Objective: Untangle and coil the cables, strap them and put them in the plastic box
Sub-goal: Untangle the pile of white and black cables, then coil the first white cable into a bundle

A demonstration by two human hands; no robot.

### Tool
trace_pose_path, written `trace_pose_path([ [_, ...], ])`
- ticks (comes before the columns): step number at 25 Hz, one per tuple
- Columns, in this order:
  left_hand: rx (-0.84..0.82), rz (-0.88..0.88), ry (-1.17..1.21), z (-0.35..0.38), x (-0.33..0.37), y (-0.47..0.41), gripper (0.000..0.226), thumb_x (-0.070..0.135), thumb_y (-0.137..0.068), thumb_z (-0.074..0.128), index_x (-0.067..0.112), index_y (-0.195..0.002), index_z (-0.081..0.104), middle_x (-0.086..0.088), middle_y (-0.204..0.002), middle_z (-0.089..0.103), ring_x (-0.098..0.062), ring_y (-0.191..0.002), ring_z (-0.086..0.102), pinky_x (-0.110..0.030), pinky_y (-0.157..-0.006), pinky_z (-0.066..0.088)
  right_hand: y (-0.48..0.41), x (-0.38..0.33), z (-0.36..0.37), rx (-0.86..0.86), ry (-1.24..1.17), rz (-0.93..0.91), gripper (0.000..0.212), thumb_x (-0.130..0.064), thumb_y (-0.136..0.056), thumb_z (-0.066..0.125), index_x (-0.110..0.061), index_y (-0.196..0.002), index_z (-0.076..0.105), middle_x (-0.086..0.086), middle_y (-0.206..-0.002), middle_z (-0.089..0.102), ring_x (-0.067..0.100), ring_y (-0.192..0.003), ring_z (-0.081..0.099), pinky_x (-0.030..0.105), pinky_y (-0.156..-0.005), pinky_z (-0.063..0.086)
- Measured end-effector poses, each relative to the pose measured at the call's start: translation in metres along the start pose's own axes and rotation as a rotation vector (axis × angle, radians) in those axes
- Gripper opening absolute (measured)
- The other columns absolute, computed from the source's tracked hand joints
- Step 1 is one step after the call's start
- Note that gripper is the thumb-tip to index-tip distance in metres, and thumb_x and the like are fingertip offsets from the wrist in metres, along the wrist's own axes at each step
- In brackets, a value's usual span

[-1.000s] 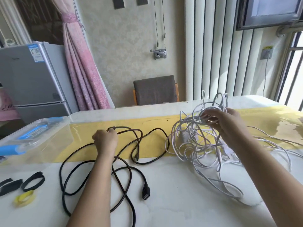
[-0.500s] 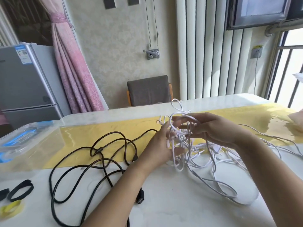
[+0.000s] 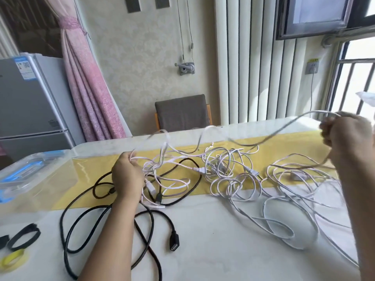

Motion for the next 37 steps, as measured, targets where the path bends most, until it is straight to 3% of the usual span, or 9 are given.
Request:
trace_pose_path([
  [7, -0.211, 0.429, -0.077, 0.044, 0.062, 0.040, 0.055, -0.021, -0.066, 0.045, 0.010, -0.104, 0.070, -0.009, -0.114, 0.066, -0.031, -0.113, 0.052, -0.031, -0.104, 0.033, 0.003, 0.065, 0.052, -0.388, 1.343, -0.140, 0.038, -0.008, -0.083, 0.052, -0.006, -0.120, 0.056, 0.022, -0.127, 0.054, 0.038, -0.114, 0.052, 0.040, -0.091, 0.042],
  [12, -0.463, 0.369, -0.006, 0.061, 0.074, 0.062, 0.037, 0.017, -0.080, 0.039, 0.017, -0.094, 0.073, -0.006, -0.072, 0.069, -0.028, -0.088, 0.062, -0.033, -0.116, 0.022, 0.041, 0.104, 0.109, -0.710, 1.195, -0.219, 0.046, -0.005, -0.086, 0.047, -0.013, -0.131, 0.053, 0.012, -0.135, 0.054, 0.029, -0.123, 0.048, 0.031, -0.094, 0.039],
  [16, -0.581, 0.599, -0.110, 0.102, 0.097, 0.100, 0.054, 0.051, -0.088, 0.032, 0.016, -0.115, 0.064, 0.000, -0.112, 0.067, -0.019, -0.107, 0.056, -0.033, -0.109, 0.028, 0.044, 0.118, 0.113, -0.720, 1.208, -0.235, 0.037, -0.014, -0.085, 0.057, -0.015, -0.122, 0.060, 0.008, -0.122, 0.062, 0.027, -0.112, 0.056, 0.028, -0.080, 0.043],
  [20, -0.830, 0.510, -0.133, 0.135, 0.066, 0.106, 0.034, 0.036, -0.094, 0.050, 0.017, -0.073, 0.070, 0.003, -0.104, 0.066, -0.011, -0.098, 0.059, -0.029, -0.083, 0.045, 0.043, 0.109, 0.107, -0.698, 1.050, -0.180, 0.016, -0.028, -0.084, 0.068, -0.017, -0.095, 0.072, 0.002, -0.076, 0.062, 0.022, -0.076, 0.056, 0.026, -0.059, 0.036],
  [24, -0.784, 0.450, -0.149, 0.134, 0.057, 0.094, 0.037, 0.035, -0.084, 0.049, 0.006, -0.069, 0.066, -0.002, -0.092, 0.069, -0.016, -0.083, 0.062, -0.036, -0.077, 0.050, 0.034, 0.104, 0.108, -0.651, 1.044, -0.233, 0.013, -0.013, -0.086, 0.063, -0.006, -0.092, 0.072, 0.009, -0.085, 0.067, 0.029, -0.081, 0.059, 0.029, -0.064, 0.038],
  [27, -0.596, 0.461, -0.046, 0.119, 0.071, 0.092, 0.016, 0.021, -0.087, 0.061, 0.019, -0.103, 0.064, 0.003, -0.109, 0.065, -0.014, -0.097, 0.061, -0.028, -0.090, 0.047, 0.034, 0.050, 0.105, -0.535, 0.568, -0.299, 0.011, -0.009, -0.093, 0.053, -0.005, -0.089, 0.063, 0.006, -0.078, 0.065, 0.022, -0.072, 0.058, 0.030, -0.061, 0.033],
  [30, -0.395, 0.557, 0.187, 0.091, 0.103, 0.095, 0.069, 0.020, -0.082, 0.072, 0.015, -0.141, 0.037, 0.003, -0.140, 0.041, -0.008, -0.130, 0.037, -0.013, -0.106, 0.026, 0.094, 0.003, 0.132, -1.133, -0.230, -0.016, 0.016, -0.019, -0.088, 0.059, -0.006, -0.080, 0.067, 0.000, -0.060, 0.045, 0.008, -0.054, 0.034, 0.020, -0.055, 0.028],
  [34, -0.414, 0.701, 0.300, 0.079, 0.135, 0.111, 0.083, 0.036, -0.080, 0.071, 0.024, -0.146, 0.021, 0.012, -0.150, 0.025, 0.004, -0.139, 0.020, -0.009, -0.111, 0.016, 0.131, -0.016, 0.125, -1.439, -0.295, -0.001, 0.028, -0.041, -0.066, 0.080, -0.014, -0.073, 0.078, -0.010, -0.057, 0.051, 0.008, -0.056, 0.032, 0.020, -0.060, 0.030],
  [37, -0.760, 0.158, 0.884, 0.095, 0.119, 0.104, 0.078, 0.014, -0.067, 0.067, 0.028, -0.137, 0.038, 0.002, -0.143, 0.047, -0.010, -0.126, 0.051, -0.026, -0.104, 0.043, 0.095, -0.014, 0.110, -1.218, -0.280, 0.021, 0.035, -0.049, -0.055, 0.084, -0.017, -0.069, 0.078, -0.009, -0.059, 0.060, 0.005, -0.054, 0.035, 0.017, -0.060, 0.032],
])
Point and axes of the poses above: each hand's wrist, its own y-axis away from the middle knuckle, its own z-axis out of the palm, x = y × z, the point moved 10 cm from there along -y, towards the middle knuckle
